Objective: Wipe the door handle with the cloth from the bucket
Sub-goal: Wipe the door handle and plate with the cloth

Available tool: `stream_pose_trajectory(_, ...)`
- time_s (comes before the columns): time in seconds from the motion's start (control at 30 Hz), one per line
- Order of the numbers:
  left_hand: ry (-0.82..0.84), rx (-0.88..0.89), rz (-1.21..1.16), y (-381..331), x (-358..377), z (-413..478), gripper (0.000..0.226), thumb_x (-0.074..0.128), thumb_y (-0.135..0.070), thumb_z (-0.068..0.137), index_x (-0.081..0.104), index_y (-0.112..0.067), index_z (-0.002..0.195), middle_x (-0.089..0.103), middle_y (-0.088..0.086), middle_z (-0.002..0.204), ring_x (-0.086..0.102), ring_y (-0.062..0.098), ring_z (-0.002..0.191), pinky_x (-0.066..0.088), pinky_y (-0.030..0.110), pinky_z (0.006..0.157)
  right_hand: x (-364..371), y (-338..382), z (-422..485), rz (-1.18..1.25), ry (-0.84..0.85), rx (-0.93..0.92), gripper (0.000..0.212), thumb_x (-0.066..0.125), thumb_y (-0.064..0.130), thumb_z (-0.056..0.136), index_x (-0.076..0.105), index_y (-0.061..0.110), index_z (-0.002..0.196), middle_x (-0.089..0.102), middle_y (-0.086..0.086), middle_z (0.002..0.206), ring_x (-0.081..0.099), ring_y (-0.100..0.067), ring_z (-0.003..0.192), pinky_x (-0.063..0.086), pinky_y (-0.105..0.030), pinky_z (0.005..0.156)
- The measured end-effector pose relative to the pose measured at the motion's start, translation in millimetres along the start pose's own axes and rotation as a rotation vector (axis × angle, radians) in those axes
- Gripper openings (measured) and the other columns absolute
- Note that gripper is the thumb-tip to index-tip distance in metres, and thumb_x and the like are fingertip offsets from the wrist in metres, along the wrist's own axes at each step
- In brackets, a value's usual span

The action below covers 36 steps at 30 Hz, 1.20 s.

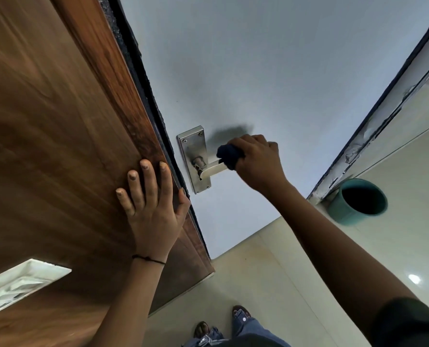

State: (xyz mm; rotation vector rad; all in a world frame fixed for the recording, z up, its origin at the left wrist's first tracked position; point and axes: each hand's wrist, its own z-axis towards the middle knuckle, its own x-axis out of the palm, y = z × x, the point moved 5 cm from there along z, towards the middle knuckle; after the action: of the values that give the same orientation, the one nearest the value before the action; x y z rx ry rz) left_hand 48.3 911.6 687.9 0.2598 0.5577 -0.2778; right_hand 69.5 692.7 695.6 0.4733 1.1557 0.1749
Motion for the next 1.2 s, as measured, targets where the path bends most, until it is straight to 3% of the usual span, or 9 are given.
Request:
stream_pose_trajectory(0.1, 0.001, 0.001, 0.003, 0, 0, 0, 0.085, 0.052, -0.038, 0.089, -0.001, -0.015, 0.152, -0.021, 0.005, 0.158, -0.020, 0.022, 0.145, -0.013, 0.042, 0.117, 9, -15, 3, 0.200, 0.092, 0.154, 0.028, 0.047, 0.032, 0.080, 0.067, 0.032, 0.100, 0.067, 0.006, 0.101, 0.056, -0.024, 0.100, 0.044, -0.041, 0.085)
stream_pose_trajectory(0.17, 0.004, 0.003, 0.005, 0, 1, -1, 0.084, 0.051, -0.039, 0.090, -0.002, -0.015, 0.152, -0.021, 0.005, 0.158, -0.019, 0.022, 0.145, -0.012, 0.042, 0.117, 11, -19, 1, 0.497, 0.091, 0.323, 0.023, 0.048, 0.033, 0.082, 0.068, 0.031, 0.093, 0.068, 0.004, 0.088, 0.059, -0.022, 0.080, 0.050, -0.037, 0.071)
stream_pose_trajectory(0.27, 0.002, 0.006, 0.007, 0, 0, -1, 0.082, 0.049, -0.038, 0.091, -0.002, -0.015, 0.151, -0.020, 0.006, 0.158, -0.019, 0.023, 0.145, -0.012, 0.042, 0.117, 10, -20, -7, 0.853, 0.039, 0.512, 0.025, 0.053, 0.039, 0.086, 0.069, 0.020, 0.088, 0.064, -0.002, 0.069, 0.048, -0.022, 0.057, 0.038, -0.027, 0.048)
stream_pose_trajectory(0.47, 0.000, 0.009, 0.004, 0, -1, -1, 0.083, 0.049, -0.037, 0.090, -0.001, -0.015, 0.151, -0.020, 0.006, 0.158, -0.018, 0.023, 0.146, -0.011, 0.042, 0.117, 17, -21, -15, 1.242, -0.069, 0.654, 0.026, 0.042, 0.015, 0.090, 0.062, 0.012, 0.106, 0.050, -0.005, 0.061, 0.052, -0.022, 0.043, 0.032, -0.024, 0.044)
stream_pose_trajectory(0.6, 0.007, 0.011, 0.006, -1, -1, 0, 0.084, 0.050, -0.037, 0.090, -0.002, -0.014, 0.151, -0.020, 0.006, 0.158, -0.019, 0.023, 0.145, -0.011, 0.043, 0.117, 26, -21, -20, 1.434, -0.084, 0.782, 0.022, 0.035, -0.002, 0.080, 0.051, 0.007, 0.092, 0.047, -0.013, 0.048, 0.049, -0.026, 0.041, 0.035, -0.028, 0.047)
stream_pose_trajectory(0.7, 0.008, 0.017, 0.003, 0, -1, 0, 0.085, 0.051, -0.037, 0.089, -0.002, -0.014, 0.151, -0.020, 0.007, 0.158, -0.018, 0.023, 0.145, -0.011, 0.043, 0.117, 34, -15, -29, 1.649, -0.111, 0.878, 0.022, 0.034, -0.011, 0.073, 0.047, 0.006, 0.069, 0.043, -0.011, 0.058, 0.047, -0.027, 0.050, 0.046, -0.033, 0.057)
stream_pose_trajectory(0.9, 0.018, 0.025, -0.016, 0, -2, 0, 0.086, 0.053, -0.036, 0.088, -0.002, -0.014, 0.151, -0.021, 0.007, 0.158, -0.020, 0.023, 0.145, -0.013, 0.041, 0.116, 48, 17, -41, 2.028, -0.127, 0.906, 0.057, 0.020, -0.015, 0.077, 0.050, 0.011, 0.037, 0.049, -0.004, 0.043, 0.050, -0.017, 0.039, 0.046, -0.026, 0.052)
stream_pose_trajectory(1.1, 0.014, 0.031, -0.041, 1, -4, 0, 0.080, 0.048, -0.037, 0.092, 0.001, -0.014, 0.151, -0.019, 0.006, 0.158, -0.018, 0.022, 0.146, -0.013, 0.041, 0.117, 91, 73, -55, 2.231, 0.094, 1.090, 0.023, 0.028, -0.004, 0.091, 0.050, -0.002, 0.086, 0.055, -0.020, 0.085, 0.054, -0.018, 0.067, 0.055, -0.025, 0.049)
stream_pose_trajectory(1.2, 0.013, 0.038, -0.057, 1, -6, 1, 0.078, 0.048, -0.037, 0.092, 0.001, -0.014, 0.151, -0.019, 0.006, 0.158, -0.018, 0.022, 0.146, -0.012, 0.040, 0.117, 90, 74, -61, 2.117, 0.168, 1.019, 0.027, 0.029, -0.002, 0.094, 0.054, -0.001, 0.085, 0.064, -0.015, 0.071, 0.063, -0.017, 0.060, 0.056, -0.024, 0.054)
